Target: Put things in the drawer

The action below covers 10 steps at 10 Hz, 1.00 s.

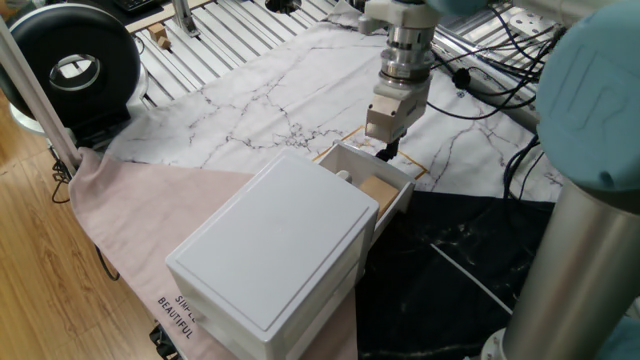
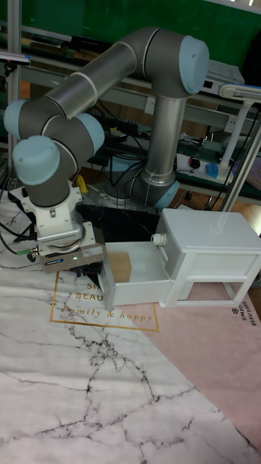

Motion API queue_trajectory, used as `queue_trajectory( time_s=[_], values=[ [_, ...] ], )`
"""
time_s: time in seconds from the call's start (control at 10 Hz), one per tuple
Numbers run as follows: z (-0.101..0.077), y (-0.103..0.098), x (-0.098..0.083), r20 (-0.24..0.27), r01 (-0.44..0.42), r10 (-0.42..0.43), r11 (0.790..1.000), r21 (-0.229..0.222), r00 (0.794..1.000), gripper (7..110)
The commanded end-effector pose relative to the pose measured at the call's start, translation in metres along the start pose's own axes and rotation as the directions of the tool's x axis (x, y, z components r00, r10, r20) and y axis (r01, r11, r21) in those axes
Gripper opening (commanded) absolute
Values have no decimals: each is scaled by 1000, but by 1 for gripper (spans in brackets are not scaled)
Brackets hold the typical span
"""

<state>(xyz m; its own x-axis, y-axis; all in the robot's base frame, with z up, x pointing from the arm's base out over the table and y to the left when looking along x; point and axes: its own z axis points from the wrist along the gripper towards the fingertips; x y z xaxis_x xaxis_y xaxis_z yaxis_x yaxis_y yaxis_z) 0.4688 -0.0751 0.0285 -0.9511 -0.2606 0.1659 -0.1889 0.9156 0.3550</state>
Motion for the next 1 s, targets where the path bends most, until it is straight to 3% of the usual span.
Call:
queue_trajectory(
  time_s=[0.0, 0.4, 0.6, 0.9],
  values=[
    [1, -1, -4, 15, -8, 8, 999, -50, 1000, 7],
    [9, -7, 1, 5, -8, 8, 997, -75, 1000, 7],
    [8, 9, 4, -3, -16, 16, 990, -143, 1000, 7],
    [9, 12, 4, -2, -17, 17, 986, -165, 1000, 7]
  ],
)
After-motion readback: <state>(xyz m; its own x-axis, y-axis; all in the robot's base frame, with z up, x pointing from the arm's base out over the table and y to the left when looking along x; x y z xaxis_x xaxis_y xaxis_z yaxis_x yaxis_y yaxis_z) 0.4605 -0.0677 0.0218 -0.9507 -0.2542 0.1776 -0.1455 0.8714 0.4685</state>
